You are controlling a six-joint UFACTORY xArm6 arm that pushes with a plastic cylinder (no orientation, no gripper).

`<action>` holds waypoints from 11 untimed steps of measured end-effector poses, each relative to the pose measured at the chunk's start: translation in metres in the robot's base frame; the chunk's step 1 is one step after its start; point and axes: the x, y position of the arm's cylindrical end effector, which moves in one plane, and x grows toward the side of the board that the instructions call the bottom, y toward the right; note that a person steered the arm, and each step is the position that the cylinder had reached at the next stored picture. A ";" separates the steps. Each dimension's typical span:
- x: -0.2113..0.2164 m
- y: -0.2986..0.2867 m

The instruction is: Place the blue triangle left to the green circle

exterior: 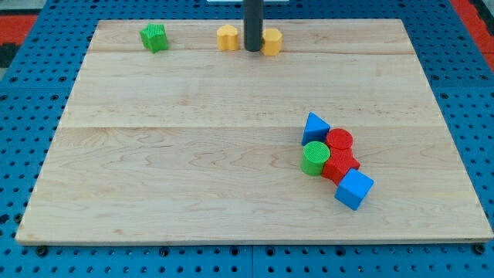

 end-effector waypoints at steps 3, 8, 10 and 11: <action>0.101 0.074; 0.165 0.012; 0.174 0.045; 0.187 0.000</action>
